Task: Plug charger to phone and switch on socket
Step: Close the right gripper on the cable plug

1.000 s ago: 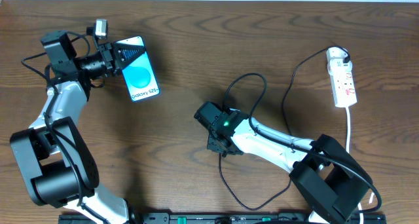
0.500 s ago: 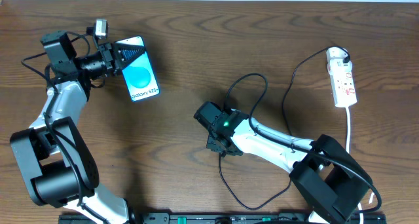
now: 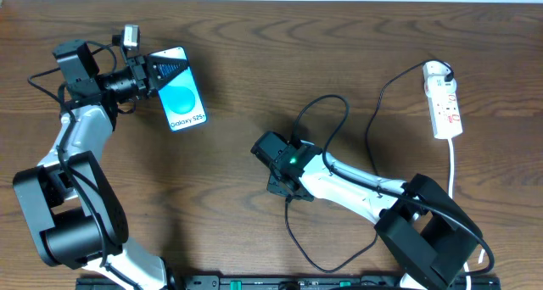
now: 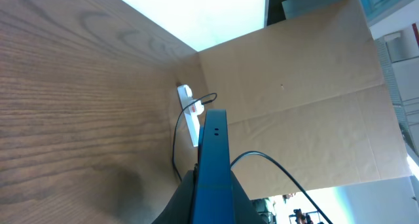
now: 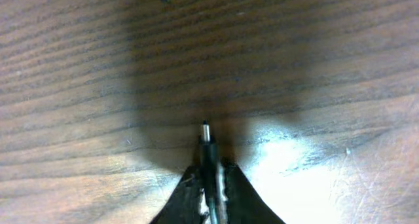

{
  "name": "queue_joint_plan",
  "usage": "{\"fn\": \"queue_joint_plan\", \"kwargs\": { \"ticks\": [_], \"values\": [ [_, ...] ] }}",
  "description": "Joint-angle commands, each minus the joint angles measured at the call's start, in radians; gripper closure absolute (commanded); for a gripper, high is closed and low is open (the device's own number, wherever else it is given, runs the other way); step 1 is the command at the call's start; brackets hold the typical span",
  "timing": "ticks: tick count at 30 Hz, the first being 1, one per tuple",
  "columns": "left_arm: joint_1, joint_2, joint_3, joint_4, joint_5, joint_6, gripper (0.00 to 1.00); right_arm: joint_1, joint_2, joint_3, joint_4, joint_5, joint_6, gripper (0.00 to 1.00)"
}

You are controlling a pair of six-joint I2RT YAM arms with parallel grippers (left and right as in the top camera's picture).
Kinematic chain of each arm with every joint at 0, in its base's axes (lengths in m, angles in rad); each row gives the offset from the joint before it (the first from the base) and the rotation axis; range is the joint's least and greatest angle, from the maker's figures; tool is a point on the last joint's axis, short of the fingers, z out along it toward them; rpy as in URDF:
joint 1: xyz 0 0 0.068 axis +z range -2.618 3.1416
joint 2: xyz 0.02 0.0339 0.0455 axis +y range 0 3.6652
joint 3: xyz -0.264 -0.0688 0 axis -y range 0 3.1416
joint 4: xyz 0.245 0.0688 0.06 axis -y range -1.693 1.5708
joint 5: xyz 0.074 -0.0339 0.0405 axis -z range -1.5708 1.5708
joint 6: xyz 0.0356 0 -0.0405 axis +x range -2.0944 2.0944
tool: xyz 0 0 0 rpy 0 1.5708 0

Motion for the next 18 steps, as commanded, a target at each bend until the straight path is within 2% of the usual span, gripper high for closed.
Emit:
{"fn": "queue_joint_plan", "kwargs": {
  "ticks": [1,10,13,18],
  "values": [
    [0.005,-0.019,-0.005,0.003,0.014,0.006,0.93,0.003,0.007,-0.014,-0.001,0.019,0.005,0.99],
    [0.005,-0.019,-0.005,0.003,0.014,0.006,0.93,-0.029,0.001,0.011,-0.002,-0.025,-0.023,0.99],
    [0.005,-0.019,-0.005,0.003,0.014,0.006,0.93,-0.058,-0.008,0.031,0.000,-0.095,-0.105,0.99],
    [0.005,-0.019,-0.005,0.003,0.014,-0.002,0.92,-0.125,-0.040,0.075,0.019,-0.330,-0.337,0.99]
  ]
}}
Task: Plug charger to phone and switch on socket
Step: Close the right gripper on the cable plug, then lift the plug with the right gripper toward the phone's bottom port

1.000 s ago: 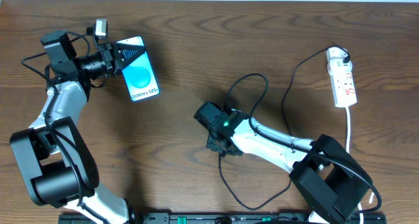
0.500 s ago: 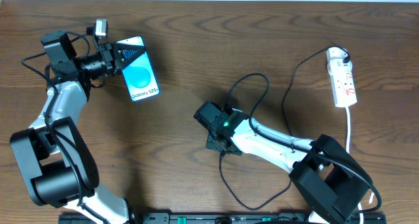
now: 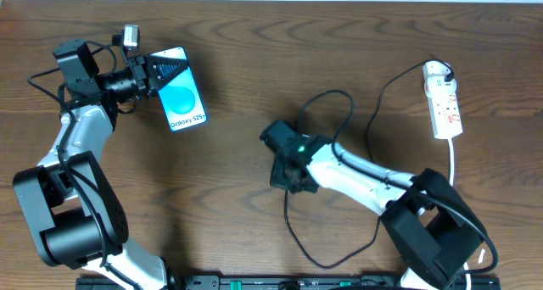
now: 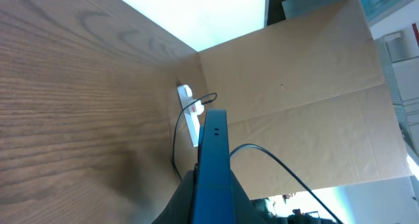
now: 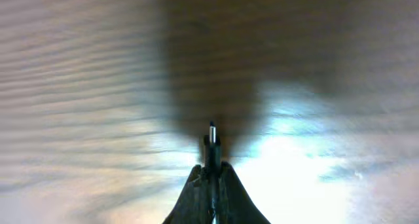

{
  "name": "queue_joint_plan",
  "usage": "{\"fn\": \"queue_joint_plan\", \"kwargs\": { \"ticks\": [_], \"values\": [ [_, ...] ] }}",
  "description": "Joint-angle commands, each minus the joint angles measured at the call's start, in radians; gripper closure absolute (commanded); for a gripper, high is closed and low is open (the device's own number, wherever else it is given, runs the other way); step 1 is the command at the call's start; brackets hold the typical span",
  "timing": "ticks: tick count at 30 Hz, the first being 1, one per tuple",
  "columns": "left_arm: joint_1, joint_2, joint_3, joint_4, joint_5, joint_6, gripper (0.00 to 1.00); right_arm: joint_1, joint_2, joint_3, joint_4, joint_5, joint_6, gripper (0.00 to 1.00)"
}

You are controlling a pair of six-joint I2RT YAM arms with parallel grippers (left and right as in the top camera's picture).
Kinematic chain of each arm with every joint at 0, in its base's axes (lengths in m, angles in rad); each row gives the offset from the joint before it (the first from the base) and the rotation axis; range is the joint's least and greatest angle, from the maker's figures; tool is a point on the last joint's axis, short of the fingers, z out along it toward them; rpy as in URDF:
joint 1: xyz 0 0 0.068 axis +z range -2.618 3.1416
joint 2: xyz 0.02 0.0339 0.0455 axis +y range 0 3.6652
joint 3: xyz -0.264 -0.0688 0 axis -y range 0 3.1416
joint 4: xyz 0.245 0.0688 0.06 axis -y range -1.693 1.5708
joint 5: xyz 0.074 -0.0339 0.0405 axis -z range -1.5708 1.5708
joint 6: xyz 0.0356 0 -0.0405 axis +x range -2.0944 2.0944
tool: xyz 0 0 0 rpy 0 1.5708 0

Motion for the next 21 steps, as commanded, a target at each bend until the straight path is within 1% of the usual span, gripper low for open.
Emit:
{"fn": "queue_joint_plan", "kwargs": {
  "ticks": [1,2,3,5,8,11,14,17,20,21],
  "values": [
    [0.005,-0.019,-0.005,0.003,0.016,-0.001,0.92,-0.048,-0.046,0.048,0.031,-0.244,-0.248,0.99],
    [0.005,-0.019,-0.005,0.004,0.020,-0.001,0.92,-0.061,-0.051,0.052,0.053,-0.323,-0.319,0.99],
    [0.005,-0.019,-0.005,0.008,0.026,-0.001,0.93,-0.080,-0.056,0.056,0.083,-0.446,-0.415,0.99],
    [0.005,-0.019,-0.005,0.007,0.029,-0.002,0.92,-0.106,-0.060,0.060,0.121,-0.614,-0.514,0.99],
    [0.005,-0.019,-0.005,0.018,0.028,-0.030,0.92,-0.146,-0.059,0.060,0.183,-0.827,-0.620,0.99],
    [0.005,-0.019,-0.005,0.108,0.021,-0.133,0.93,-0.173,-0.059,0.060,0.239,-0.936,-0.665,0.99],
    [0.005,-0.019,-0.005,0.299,0.021,-0.317,0.93,-0.191,-0.059,0.060,0.317,-1.027,-0.664,0.99],
    [0.005,-0.019,-0.005,0.542,0.012,-0.529,0.93,-0.195,-0.059,0.060,0.425,-1.122,-0.663,0.99],
    [0.005,-0.019,-0.005,0.781,-0.032,-0.745,0.92,-0.193,-0.059,0.060,0.508,-1.162,-0.650,0.99],
    [0.005,-0.019,-0.005,0.845,-0.045,-0.798,0.93,-0.193,-0.059,0.060,0.531,-1.161,-0.648,0.99]
  ]
}}
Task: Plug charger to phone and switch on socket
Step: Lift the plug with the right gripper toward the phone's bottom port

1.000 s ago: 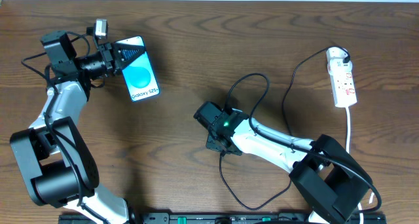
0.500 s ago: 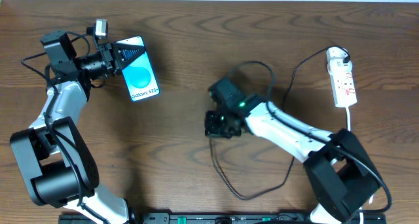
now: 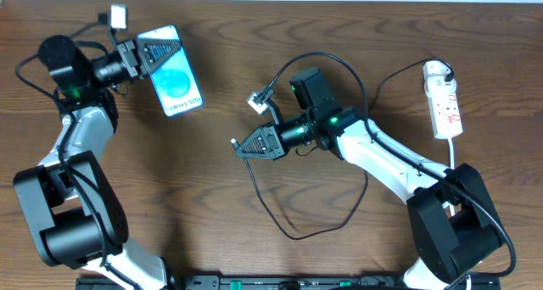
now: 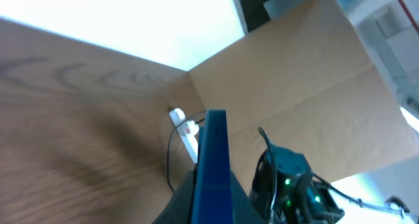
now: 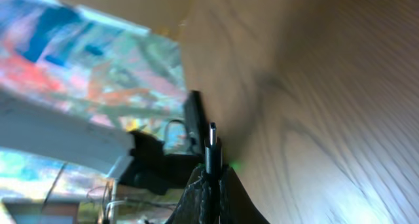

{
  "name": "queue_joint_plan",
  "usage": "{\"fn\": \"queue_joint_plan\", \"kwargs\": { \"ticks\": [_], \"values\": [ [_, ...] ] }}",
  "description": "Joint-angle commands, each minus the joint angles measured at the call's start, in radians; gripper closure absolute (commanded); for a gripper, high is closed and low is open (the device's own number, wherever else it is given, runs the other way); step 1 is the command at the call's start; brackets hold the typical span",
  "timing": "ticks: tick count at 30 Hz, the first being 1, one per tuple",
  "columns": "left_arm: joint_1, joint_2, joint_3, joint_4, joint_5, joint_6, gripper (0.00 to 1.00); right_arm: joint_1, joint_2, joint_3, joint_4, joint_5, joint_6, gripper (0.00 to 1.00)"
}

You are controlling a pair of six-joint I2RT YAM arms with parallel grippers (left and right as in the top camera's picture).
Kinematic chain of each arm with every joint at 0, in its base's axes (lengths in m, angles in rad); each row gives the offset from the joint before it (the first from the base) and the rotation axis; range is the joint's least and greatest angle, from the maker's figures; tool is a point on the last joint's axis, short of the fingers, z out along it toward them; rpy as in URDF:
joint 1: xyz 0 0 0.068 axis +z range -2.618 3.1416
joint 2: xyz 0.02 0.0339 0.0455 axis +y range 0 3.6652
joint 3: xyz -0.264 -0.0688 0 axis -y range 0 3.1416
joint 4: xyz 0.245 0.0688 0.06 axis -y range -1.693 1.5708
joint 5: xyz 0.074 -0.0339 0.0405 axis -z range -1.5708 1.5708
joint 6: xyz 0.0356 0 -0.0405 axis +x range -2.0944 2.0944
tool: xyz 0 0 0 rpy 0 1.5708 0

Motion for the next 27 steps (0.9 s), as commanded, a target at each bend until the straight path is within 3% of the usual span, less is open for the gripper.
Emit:
{"fn": "queue_joint_plan", "kwargs": {
  "ticks": [1,4,8,21,27],
  "values": [
    [0.004,-0.019,0.011,0.174,-0.045,-0.348,0.93,0.000,-0.021,0.012,0.047,-0.117,-0.025,0.99],
    [0.004,-0.019,0.011,0.341,-0.069,-0.484,0.92,0.000,-0.021,0.012,0.102,-0.117,-0.025,0.99],
    [0.004,-0.019,0.011,0.398,-0.088,-0.568,0.93,0.000,-0.021,0.012,0.198,-0.117,0.006,0.99],
    [-0.024,-0.019,0.011,0.415,-0.183,-0.600,0.93,0.000,-0.021,0.012,0.544,0.022,0.435,0.99],
    [-0.037,-0.019,0.011,0.422,-0.189,-0.599,0.93,0.000,-0.020,0.012,0.667,-0.031,0.439,0.99]
  ]
}}
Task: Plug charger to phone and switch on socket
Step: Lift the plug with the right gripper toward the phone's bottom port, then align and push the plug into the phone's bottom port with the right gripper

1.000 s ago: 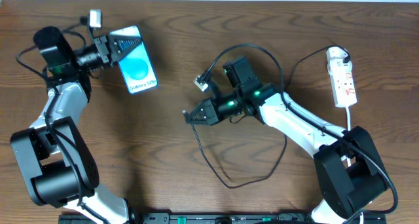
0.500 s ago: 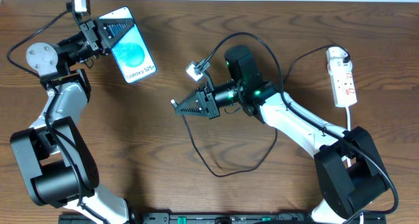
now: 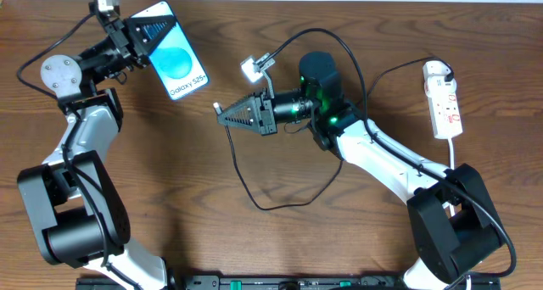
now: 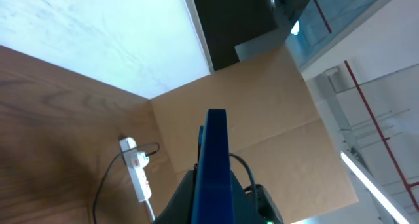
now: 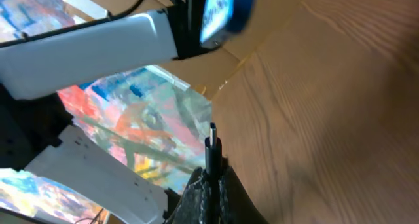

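My left gripper (image 3: 142, 37) is shut on the upper end of the blue phone (image 3: 177, 61), held off the table at the upper left; in the left wrist view the phone (image 4: 216, 160) shows edge-on between the fingers. At mid-table my right gripper (image 3: 222, 114) is shut on the black charger plug (image 5: 211, 145), whose metal tip points left toward the phone, a short gap away. The phone (image 5: 219, 9) appears blurred at the top of the right wrist view. The black cable (image 3: 254, 188) loops down and back to the white socket strip (image 3: 445, 99) at the right.
A white socket strip (image 4: 136, 173) with its lead lies near the table's far right edge. The cable's slack loops over the wood in front of the right arm (image 3: 386, 163). A cardboard wall (image 4: 262, 119) stands behind the table.
My left gripper has tilted and shifted the phone a little right and up. My right gripper has moved left and up with the plug, closer to the phone's lower end.
At first my left gripper held the phone at the upper left while my right gripper was low at mid-table, shut on the plug near the wood. Then the right gripper was raised and turned with the plug pointing left. Now plug and phone face each other closely.
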{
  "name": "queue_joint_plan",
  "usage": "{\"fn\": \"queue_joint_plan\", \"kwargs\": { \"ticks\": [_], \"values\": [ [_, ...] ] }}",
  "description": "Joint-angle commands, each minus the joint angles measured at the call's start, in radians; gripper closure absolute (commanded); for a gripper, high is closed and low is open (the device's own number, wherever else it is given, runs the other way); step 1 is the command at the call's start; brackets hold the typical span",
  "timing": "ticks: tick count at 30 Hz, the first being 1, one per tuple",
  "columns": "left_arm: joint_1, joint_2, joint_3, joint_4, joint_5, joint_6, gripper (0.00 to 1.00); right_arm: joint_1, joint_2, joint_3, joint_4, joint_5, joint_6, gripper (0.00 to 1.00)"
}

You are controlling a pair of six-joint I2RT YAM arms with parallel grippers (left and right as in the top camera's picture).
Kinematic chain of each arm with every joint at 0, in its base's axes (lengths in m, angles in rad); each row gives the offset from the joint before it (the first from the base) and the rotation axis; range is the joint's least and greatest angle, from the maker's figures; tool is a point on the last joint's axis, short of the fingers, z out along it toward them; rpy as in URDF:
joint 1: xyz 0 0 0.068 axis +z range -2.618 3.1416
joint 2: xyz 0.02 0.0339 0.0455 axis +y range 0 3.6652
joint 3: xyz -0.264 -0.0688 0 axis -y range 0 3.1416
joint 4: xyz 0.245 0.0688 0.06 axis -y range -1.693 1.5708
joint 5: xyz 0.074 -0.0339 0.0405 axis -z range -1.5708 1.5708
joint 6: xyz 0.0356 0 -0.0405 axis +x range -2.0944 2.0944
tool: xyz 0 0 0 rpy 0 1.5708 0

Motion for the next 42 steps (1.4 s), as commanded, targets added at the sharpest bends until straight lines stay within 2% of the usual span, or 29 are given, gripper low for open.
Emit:
{"fn": "queue_joint_plan", "kwargs": {
  "ticks": [1,4,9,17,20,34,42],
  "values": [
    [-0.005,-0.019,0.011,0.017,-0.032,-0.008,0.92,0.000,-0.019,0.011,0.025,-0.041,0.006,0.99],
    [-0.005,-0.019,0.011,0.017,-0.032,-0.008,0.93,0.000,-0.011,0.010,0.025,-0.090,-0.094,0.99],
    [-0.005,-0.019,0.011,0.017,-0.031,-0.008,0.92,0.000,0.049,0.010,0.032,-0.143,-0.123,0.99],
    [-0.006,-0.019,0.011,0.016,-0.027,-0.008,0.93,0.000,0.163,0.010,0.420,-0.160,0.190,0.99],
    [-0.011,-0.019,0.011,0.016,-0.028,-0.008,0.93,0.000,0.170,0.010,0.498,-0.126,0.242,0.99],
    [-0.070,-0.019,0.011,0.016,-0.024,-0.003,0.93,0.000,0.170,0.010,0.497,-0.094,0.244,0.99],
    [-0.076,-0.019,0.011,0.003,0.010,0.056,0.93,0.000,0.170,0.010,0.497,-0.053,0.224,0.99]
  ]
}}
